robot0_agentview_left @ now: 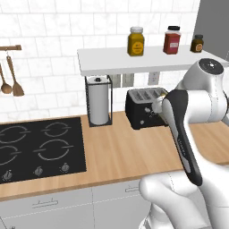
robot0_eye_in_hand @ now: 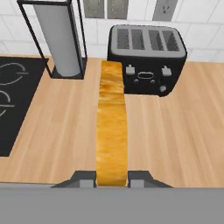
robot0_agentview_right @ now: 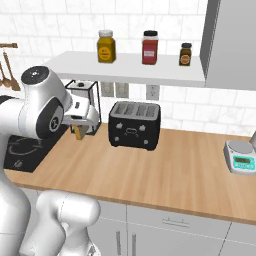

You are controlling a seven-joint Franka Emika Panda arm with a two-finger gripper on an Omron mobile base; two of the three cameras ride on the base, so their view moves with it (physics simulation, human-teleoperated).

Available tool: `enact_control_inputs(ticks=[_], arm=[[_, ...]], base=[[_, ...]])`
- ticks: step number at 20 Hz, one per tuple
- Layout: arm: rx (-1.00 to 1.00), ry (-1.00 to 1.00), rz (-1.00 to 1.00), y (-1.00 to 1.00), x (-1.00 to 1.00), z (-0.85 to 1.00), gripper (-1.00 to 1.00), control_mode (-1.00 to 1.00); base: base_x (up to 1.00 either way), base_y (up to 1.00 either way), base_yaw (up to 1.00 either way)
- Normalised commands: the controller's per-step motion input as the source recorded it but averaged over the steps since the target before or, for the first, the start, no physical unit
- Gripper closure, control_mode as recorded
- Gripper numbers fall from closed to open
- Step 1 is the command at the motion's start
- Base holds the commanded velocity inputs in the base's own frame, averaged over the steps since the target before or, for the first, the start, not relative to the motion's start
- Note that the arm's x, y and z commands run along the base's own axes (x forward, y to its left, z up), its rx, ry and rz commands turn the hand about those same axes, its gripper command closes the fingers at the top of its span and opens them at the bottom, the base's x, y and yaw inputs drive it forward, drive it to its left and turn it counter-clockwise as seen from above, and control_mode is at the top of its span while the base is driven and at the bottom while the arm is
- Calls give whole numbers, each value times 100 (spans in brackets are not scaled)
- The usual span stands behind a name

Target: Start the toaster. Once the lever pops up, take the bread to the plate on the dining counter.

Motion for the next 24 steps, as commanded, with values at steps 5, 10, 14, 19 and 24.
enact_control_inputs(ticks=[5, 10, 14, 19, 24], arm=[[0, 0, 0, 0, 0, 0, 100, -100], [0, 0, 0, 0, 0, -1, 100, -100], [0, 0, 0, 0, -4, -7, 100, -100], [0, 0, 0, 0, 0, 0, 100, 100], [0, 0, 0, 0, 0, 0, 100, 100]], base=[[0, 0, 0], [0, 0, 0], [0, 0, 0], [-63, -1, 0], [-74, 0, -36]])
